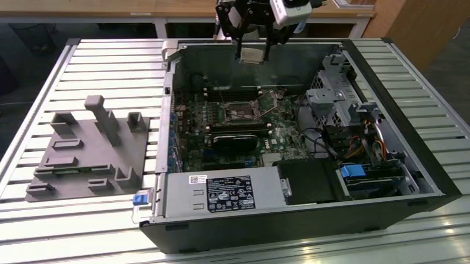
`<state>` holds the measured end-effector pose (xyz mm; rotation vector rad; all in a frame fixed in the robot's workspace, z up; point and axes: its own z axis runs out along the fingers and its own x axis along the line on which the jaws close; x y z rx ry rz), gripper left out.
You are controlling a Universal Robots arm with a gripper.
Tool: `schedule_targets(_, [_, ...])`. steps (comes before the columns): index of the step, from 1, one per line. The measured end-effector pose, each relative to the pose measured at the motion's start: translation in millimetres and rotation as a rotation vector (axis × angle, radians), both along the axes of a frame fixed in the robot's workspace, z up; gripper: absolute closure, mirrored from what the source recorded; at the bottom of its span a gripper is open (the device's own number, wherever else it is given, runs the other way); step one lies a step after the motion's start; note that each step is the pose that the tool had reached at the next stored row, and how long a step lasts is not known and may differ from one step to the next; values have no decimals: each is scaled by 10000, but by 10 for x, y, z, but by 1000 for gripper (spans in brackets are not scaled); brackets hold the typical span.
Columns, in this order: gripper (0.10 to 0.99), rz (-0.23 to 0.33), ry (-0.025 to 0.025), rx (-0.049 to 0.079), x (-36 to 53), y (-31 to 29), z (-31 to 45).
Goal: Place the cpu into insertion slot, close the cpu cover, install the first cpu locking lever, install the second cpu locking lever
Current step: 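Place the cpu into insertion slot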
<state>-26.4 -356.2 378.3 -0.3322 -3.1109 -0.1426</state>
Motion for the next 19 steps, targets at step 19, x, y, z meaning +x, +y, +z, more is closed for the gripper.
schedule_targets(19, [545, -230, 0, -1, 0, 0, 0])
